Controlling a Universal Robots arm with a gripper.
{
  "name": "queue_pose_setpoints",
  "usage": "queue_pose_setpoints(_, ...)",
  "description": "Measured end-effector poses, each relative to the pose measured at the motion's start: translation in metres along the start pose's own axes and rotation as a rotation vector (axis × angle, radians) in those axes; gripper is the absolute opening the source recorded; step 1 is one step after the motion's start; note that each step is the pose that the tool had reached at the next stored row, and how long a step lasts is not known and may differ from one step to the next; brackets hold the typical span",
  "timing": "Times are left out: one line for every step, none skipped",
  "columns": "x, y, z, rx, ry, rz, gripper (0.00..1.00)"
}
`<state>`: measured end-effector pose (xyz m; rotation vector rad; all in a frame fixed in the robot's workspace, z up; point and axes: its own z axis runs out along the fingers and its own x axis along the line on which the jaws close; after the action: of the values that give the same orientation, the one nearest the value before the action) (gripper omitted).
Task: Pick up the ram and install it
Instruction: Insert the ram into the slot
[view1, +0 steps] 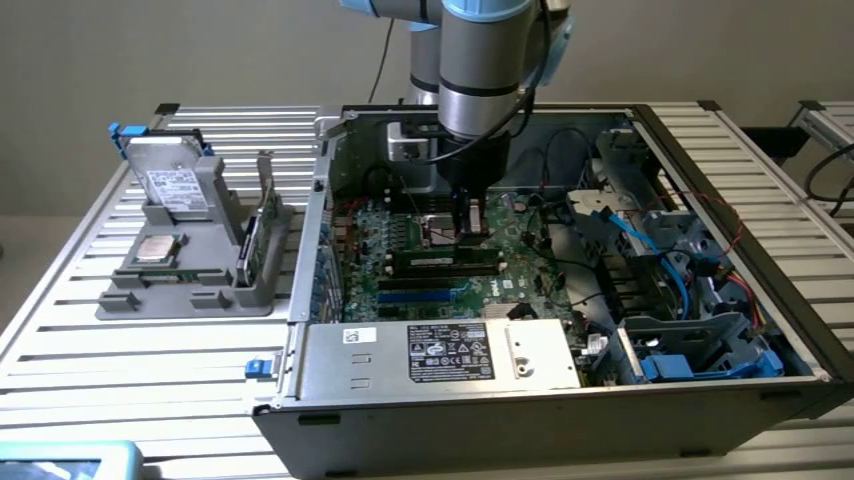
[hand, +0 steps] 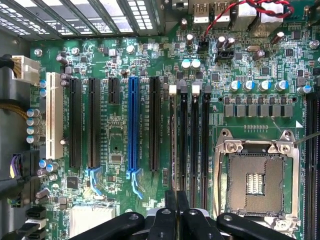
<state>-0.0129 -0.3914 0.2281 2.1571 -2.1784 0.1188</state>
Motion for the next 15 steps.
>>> queue_pose_setpoints(0.0000,0.0001,0.0000,0.0001,0.0001,0.000,0.12)
queue_pose_setpoints(0.0000,0.0002,0.0000,0.0003,-0.0001,0.000,0.12)
queue_pose_setpoints(0.0000,0.0003,0.0000,0.0004,-0.0001,0.000,0.12)
queue_pose_setpoints(0.0000,0.0003,0.0000,0.0006,-0.0001,0.000,0.12)
queue_pose_setpoints(0.0000,0.0003,0.0000,0.0009,-0.0001,0.000,0.12)
queue_pose_setpoints(0.0000,0.0004,0.0001,0.0015,-0.0002,0.000,0.12)
queue_pose_setpoints(0.0000,0.0004,0.0001,0.0023,-0.0003,0.000,0.12)
queue_pose_setpoints(0.0000,0.0004,0.0000,0.0034,-0.0002,0.000,0.12)
queue_pose_setpoints(0.0000,0.0004,-0.0002,0.0047,-0.0001,0.001,0.12)
queue_pose_setpoints(0.0001,0.0004,-0.0005,0.0062,0.0000,0.001,0.12)
queue_pose_setpoints(0.0001,0.0004,-0.0005,0.0072,0.0000,0.001,0.12)
queue_pose_setpoints(0.0001,0.0004,-0.0005,0.0080,-0.0001,0.001,0.12)
queue_pose_setpoints(0.0001,0.0004,-0.0005,0.0084,0.0000,0.001,0.12)
queue_pose_setpoints(0.0001,0.0005,-0.0005,0.0088,0.0001,0.001,0.12)
queue_pose_setpoints(0.0001,0.0006,-0.0005,0.0090,0.0003,0.001,0.12)
